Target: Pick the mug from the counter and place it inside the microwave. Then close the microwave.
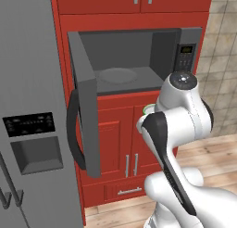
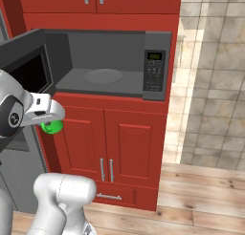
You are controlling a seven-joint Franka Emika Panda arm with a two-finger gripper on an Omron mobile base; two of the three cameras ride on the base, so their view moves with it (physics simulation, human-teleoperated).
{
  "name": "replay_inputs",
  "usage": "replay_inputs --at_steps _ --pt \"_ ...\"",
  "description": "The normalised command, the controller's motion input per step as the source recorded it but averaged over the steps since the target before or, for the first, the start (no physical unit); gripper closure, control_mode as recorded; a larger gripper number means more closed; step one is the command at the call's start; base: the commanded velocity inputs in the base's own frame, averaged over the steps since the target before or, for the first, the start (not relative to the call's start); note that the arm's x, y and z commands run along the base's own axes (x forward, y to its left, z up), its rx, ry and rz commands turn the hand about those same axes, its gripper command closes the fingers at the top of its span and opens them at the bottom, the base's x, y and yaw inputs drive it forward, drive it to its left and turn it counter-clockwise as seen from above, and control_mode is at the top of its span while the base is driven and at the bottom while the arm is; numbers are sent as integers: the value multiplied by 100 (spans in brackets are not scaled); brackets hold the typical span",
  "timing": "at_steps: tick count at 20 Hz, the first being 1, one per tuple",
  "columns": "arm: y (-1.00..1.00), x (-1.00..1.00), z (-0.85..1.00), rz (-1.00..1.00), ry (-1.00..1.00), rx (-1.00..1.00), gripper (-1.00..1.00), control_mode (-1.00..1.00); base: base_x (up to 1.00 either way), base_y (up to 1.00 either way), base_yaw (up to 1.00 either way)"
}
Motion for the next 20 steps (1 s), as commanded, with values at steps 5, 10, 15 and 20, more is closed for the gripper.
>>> replay_inputs --at_steps 5,10,15,20 --pt "-12 0 0 2 0 0 100 -100 0 0 0" --pt "-4 27 0 2 -6 -1 100 -100 0 0 0" --pt "0 49 18 -4 -16 3 100 -100 0 0 0" --pt "0 28 16 -4 -20 16 100 -100 0 0 0"
